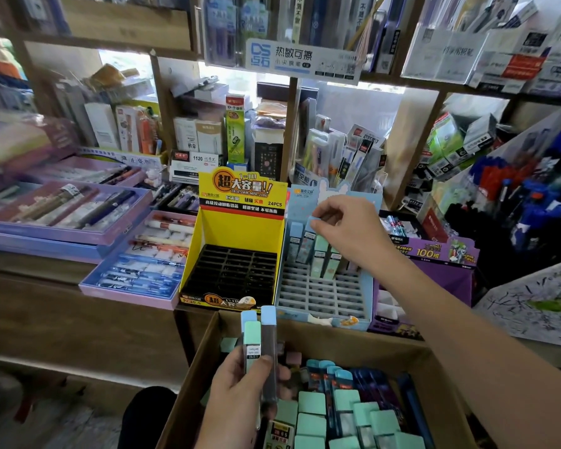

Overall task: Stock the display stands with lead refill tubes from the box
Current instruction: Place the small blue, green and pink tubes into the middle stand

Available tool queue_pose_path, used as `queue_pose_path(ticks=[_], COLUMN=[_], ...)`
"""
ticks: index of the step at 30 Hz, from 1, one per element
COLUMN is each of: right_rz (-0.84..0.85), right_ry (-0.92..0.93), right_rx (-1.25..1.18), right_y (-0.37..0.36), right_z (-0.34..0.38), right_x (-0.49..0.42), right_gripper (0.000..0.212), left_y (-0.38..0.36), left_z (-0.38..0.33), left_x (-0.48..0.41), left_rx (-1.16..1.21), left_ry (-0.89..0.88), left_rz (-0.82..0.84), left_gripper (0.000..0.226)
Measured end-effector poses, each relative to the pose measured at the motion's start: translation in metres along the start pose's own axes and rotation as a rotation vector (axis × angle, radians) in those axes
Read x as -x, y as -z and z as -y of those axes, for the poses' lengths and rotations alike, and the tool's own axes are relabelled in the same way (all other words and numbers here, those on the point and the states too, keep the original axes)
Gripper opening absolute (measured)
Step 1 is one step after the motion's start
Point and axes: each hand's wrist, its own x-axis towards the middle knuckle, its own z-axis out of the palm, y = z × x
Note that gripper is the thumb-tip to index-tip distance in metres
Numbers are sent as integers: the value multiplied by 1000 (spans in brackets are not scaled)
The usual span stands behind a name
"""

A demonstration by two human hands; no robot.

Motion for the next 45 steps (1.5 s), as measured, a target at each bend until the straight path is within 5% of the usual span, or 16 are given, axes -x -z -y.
queue_pose_path(ticks=[29,35,41,45], right_rz=[101,-3,319,488], right_ry=[75,82,-115,-184], right_rx=[271,-33,-301,-334], right_y=[-16,-14,-23,-29], right_z=[-6,14,20,16], right_x=[-14,27,74,87], right_gripper=[14,10,7,23], left_y=[2,2,1,0], left_z=[0,-1,1,4], left_x=[2,2,2,2], left_rx=[-53,-45,-28,-56], left_ry=[-46,-66,-81,-96], left_rz=[9,15,16,21], left_gripper=[16,16,16,15])
